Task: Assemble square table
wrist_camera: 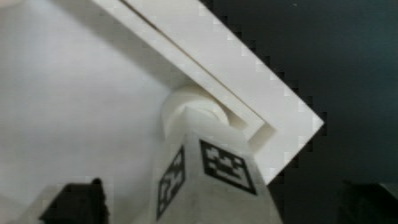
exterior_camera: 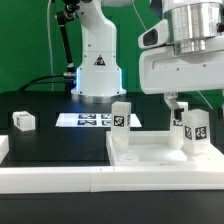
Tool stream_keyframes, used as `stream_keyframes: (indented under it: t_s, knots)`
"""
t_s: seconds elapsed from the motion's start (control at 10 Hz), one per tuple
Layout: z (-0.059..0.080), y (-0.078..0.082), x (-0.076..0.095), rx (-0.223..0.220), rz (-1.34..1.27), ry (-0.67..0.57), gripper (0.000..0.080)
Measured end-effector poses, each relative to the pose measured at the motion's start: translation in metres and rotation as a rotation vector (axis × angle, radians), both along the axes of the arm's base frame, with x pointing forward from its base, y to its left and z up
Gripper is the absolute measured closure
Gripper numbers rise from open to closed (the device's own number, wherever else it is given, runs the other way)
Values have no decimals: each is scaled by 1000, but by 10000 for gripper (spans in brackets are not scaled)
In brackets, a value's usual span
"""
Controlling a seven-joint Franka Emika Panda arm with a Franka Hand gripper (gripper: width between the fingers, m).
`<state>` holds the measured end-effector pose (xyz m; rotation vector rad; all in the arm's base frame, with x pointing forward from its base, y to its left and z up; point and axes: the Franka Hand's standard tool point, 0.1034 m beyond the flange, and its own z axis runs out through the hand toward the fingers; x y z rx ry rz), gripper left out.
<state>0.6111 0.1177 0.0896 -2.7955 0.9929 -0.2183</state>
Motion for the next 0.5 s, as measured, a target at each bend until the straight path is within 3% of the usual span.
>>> stream_keyframes:
  t_s: [0.5]
  knots:
    - [0, -4, 1, -75, 345, -38, 150]
